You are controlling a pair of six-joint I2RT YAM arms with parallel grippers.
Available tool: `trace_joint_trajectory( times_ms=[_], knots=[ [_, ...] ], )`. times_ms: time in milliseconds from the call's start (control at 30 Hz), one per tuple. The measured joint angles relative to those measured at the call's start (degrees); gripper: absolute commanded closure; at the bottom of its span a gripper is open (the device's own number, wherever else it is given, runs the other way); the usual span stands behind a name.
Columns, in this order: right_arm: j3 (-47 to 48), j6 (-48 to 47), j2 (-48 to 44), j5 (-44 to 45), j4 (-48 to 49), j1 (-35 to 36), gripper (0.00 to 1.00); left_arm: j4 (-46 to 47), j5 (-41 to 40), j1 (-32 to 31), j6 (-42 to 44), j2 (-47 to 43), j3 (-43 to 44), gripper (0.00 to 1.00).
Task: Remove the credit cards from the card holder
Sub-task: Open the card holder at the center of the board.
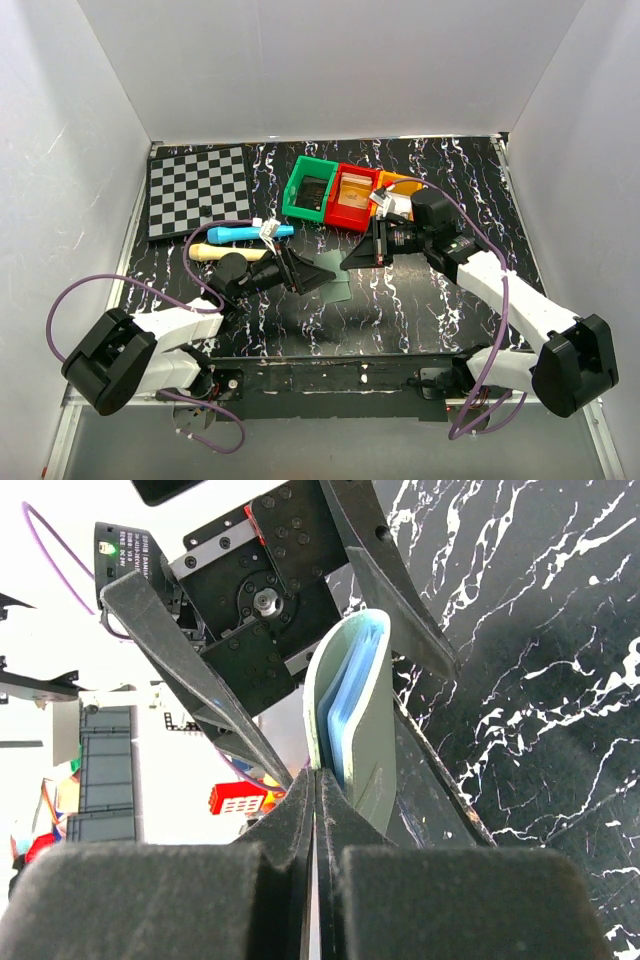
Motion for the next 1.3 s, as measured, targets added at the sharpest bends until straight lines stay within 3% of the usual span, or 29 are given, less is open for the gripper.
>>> trace_joint_trajectory(
  times_ms=[333,867,1000,1133,1300],
  knots=[
    [-2.0,2.6,0.0,-2.0,5.2,0.0,0.99,3.7,2.2,0.0,-1.5,0.0,0.0,0.22],
    [-2.8,3.8,0.0,-3.4,8.0,0.0,0.99,4.1,2.5,0.8,-2.4,-3.6,-0.9,0.63],
    [-2.8,3.8,0.0,-3.5,8.1,0.0,0.99,4.0,2.5,0.9,-2.6,-3.7,-1.0,0.6],
    [-3.1,3.8,0.1,-3.5,8.3,0.0,0.99,3.5,2.6,1.1,-2.7,-3.9,-1.0,0.4],
    [-3.5,3.8,0.3,-3.5,8.5,0.0,0.99,2.6,2.8,1.3,-3.0,-5.0,-1.0,0.41]
  ],
)
